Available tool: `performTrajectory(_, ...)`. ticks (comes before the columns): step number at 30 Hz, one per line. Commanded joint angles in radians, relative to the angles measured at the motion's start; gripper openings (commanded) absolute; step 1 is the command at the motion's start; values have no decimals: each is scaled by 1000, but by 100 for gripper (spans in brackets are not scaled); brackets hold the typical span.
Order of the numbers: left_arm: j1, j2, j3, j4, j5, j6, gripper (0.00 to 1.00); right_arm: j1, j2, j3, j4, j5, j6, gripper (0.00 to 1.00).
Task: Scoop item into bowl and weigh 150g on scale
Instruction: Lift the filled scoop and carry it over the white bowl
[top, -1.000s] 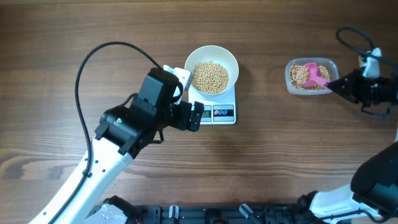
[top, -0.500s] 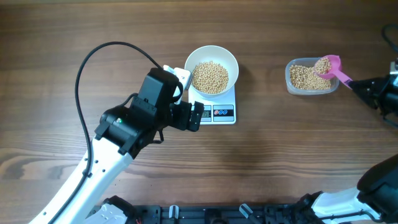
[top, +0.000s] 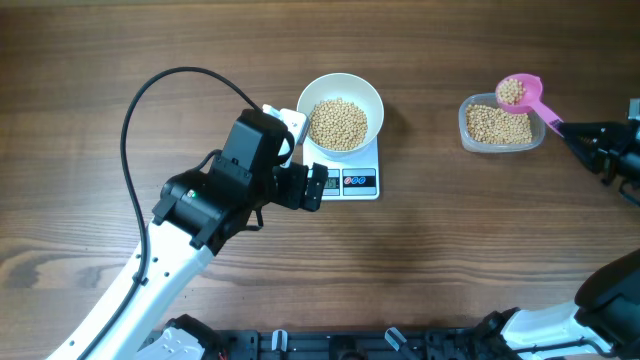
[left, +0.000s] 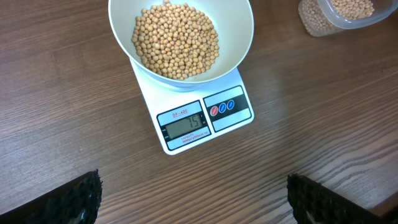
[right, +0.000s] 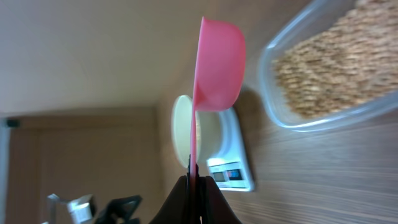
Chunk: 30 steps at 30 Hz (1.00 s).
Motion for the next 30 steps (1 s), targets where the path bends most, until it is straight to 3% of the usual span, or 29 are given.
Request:
performTrajectory(1, -3, -7, -5, 2, -17, -10, 100, 21, 15, -13, -32, -155, -78, 4)
performTrajectory(9, -3, -7, -5, 2, -17, -10, 100, 201, 14, -13, -70, -160, -79, 4)
performTrajectory(23, -3, -7, -5, 2, -17, -9, 100, 615, 11, 11, 96, -46, -73, 5)
performTrajectory(30, -3, -7, -5, 2, -17, -10, 100, 740, -16, 71, 252, 270, 121, 5)
